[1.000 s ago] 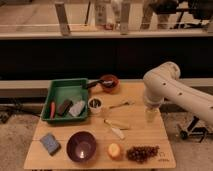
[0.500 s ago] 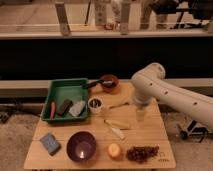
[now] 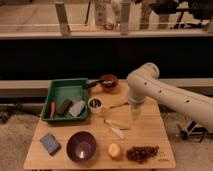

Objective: Place brush in purple bowl

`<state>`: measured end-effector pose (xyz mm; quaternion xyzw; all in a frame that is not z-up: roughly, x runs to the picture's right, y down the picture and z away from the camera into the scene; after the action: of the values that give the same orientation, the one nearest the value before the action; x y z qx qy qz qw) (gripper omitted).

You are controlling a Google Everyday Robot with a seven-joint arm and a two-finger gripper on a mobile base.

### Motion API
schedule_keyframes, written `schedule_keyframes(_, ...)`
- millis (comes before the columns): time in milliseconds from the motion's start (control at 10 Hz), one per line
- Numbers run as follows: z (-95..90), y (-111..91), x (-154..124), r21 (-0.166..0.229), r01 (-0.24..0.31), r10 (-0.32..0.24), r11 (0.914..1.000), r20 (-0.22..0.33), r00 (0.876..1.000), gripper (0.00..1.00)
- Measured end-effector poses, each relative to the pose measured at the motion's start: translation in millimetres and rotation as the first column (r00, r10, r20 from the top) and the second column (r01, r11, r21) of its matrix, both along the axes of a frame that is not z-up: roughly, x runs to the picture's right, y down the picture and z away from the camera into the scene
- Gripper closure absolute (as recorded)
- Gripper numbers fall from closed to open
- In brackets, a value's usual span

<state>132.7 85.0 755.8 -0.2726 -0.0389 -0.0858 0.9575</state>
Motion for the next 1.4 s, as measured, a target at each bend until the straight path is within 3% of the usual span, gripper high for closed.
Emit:
schedule_keyframes(1000,31.4,-6.8,-25.2,-0.004,-0.002,0.002,1.0000,0.050,0.999,0.20)
schedule_keyframes(1400,50.9,-14.4,-48.9,-0.013,0.009,-0.008,0.9999,0.073,0.997,0.20)
